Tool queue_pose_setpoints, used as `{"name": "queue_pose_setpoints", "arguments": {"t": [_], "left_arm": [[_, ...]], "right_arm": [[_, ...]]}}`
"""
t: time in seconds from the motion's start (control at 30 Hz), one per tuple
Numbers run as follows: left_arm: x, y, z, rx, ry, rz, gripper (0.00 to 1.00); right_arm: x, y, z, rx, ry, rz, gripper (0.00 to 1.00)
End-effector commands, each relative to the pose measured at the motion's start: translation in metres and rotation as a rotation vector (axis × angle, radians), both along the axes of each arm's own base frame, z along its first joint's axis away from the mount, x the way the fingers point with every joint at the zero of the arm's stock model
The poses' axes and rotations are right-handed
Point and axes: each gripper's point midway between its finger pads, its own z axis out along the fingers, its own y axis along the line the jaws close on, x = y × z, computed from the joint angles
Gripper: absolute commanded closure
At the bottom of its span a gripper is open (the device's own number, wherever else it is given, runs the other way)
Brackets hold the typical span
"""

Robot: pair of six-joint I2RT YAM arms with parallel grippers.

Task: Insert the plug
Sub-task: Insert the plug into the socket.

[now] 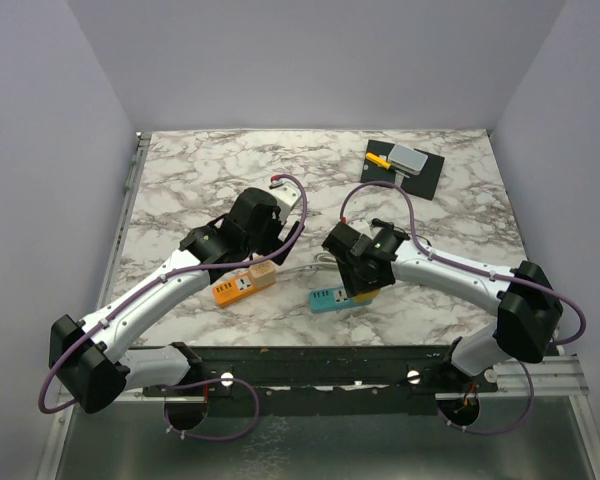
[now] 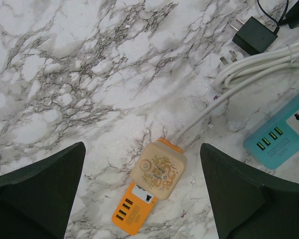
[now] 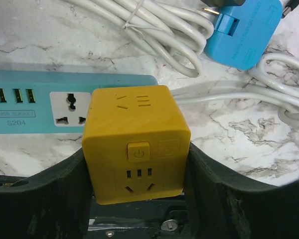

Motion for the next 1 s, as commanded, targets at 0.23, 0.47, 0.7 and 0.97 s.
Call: {"name": "queue_pose_setpoints", "arguments": {"t": [0.23, 0.47, 0.7, 0.97], "left_arm": [[0.007, 0.001, 0.018, -0.028, -0.035, 0.039, 0.01], [0.007, 0.003, 0.02, -0.025, -0.043, 0.041, 0.01], [0.006, 0.002, 0.022, -0.029, -0.042, 0.036, 0.01], [0.006, -0.001, 0.023, -0.037, -0.037, 0.031, 0.01]], "right_arm": [[0.003, -0.008, -0.005, -0.062, -0.004, 0.024, 0.99], [-0.013, 0.005, -0.018, 0.0, 0.055, 0.04, 0.99], [-0.027, -0.002, -0.029, 0.011, 0.074, -0.084, 0.99], [-0.032, -0.009, -0.032, -0.007, 0.087, -0.133, 0.99]]}}
